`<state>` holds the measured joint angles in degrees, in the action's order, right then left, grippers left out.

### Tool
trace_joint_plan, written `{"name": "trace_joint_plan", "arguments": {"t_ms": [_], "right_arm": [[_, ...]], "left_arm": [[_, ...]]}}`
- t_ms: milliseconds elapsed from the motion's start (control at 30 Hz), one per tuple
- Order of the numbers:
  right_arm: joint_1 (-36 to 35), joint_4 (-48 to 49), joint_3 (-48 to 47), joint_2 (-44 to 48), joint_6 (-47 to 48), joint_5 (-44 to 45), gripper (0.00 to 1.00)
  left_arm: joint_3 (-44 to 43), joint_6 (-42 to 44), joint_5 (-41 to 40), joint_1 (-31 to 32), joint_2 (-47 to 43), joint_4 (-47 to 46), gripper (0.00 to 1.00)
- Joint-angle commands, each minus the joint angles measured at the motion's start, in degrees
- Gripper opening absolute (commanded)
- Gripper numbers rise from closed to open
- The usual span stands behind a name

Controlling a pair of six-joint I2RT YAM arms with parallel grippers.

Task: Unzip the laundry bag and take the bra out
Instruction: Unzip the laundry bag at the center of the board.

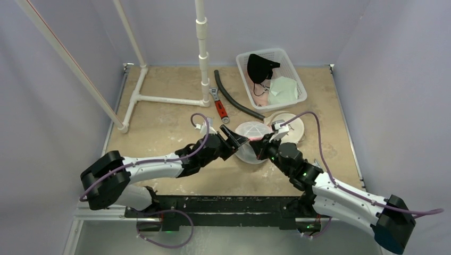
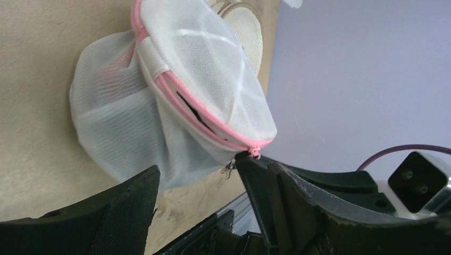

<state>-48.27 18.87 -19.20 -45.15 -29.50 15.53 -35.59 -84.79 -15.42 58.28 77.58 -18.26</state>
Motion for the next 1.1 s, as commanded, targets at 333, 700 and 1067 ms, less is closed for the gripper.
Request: {"name": "trace_joint_plan", "arguments": {"t_ms": [333,700,1067], "right_arm": [[-0.57,0.59,0.63,0.58,1.27,-1.15,0.0],[-0.94,0.35,0.57,0.96,1.74,-1.44,0.0],[-0.89,1.17,-3.08,-4.22,2.21,4.66,0.0]], "left_arm": [[-6.59,-4.3,2.26,-2.92,9.7,-9.1,0.54],[-6.1,-0.08,4.92,-6.7,9.33,-9.25,0.0],[-2.15,13.29,21.99,-16.68,1.43,-3.67,0.0]]}}
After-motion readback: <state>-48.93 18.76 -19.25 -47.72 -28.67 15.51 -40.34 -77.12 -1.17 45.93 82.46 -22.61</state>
